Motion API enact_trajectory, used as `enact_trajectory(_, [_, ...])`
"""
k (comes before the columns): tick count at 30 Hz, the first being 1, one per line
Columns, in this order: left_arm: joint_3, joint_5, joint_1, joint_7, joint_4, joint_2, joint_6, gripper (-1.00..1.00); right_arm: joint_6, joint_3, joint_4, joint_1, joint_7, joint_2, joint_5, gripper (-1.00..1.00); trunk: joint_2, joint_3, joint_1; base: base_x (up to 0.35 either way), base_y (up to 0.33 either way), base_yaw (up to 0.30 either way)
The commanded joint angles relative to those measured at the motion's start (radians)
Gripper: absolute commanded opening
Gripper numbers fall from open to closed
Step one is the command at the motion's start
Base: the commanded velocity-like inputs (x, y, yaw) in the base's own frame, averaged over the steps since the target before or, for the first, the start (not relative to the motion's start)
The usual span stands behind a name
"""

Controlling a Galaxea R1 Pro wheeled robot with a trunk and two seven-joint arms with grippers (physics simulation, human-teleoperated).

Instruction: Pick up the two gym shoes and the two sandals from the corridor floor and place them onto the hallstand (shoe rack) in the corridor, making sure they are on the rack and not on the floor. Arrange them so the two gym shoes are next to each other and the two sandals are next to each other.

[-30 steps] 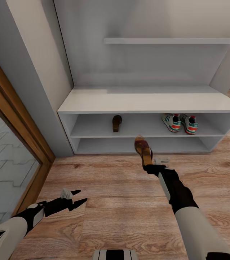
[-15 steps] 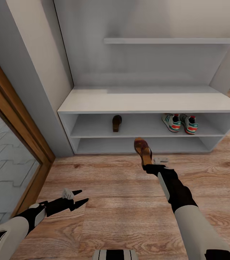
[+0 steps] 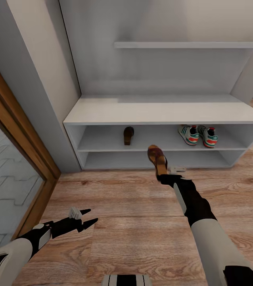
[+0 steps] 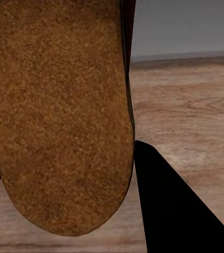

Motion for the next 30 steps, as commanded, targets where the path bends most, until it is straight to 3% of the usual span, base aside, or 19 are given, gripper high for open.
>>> enact_trajectory(1, [0.005, -0.003, -0.001, -0.003, 0.001, 0.0, -0.003, 1.0, 0.006, -0.002, -0.001, -0.002, -0.002, 0.001, -0.002, -1.0, 0.0, -0.001, 0.0, 0.0, 0.0, 0.0])
enact_trajectory(11, [0.004, -0.006, -0.001, -0.003, 0.001, -0.014, -0.003, 1.0, 0.006, -0.001, -0.001, -0.004, -0.001, 0.001, -0.006, -1.0, 0.0, -0.001, 0.0, 0.061, 0.0, 0.0])
enact_trajectory(19, [0.005, -0.036, -0.001, -0.001, 0.001, -0.024, -0.003, 1.0, 0.005, 0.001, -0.001, -0.004, 0.0, 0.001, -0.002, -1.0, 0.0, -0.001, 0.0, 0.198, 0.0, 0.009])
enact_trajectory(30, [0.005, -0.038, -0.001, -0.001, 0.001, -0.025, -0.003, 1.0, 0.003, 0.0, 0.0, -0.004, 0.0, 0.001, -0.002, -1.0, 0.0, -0.004, 0.0, 0.005, 0.0, 0.191])
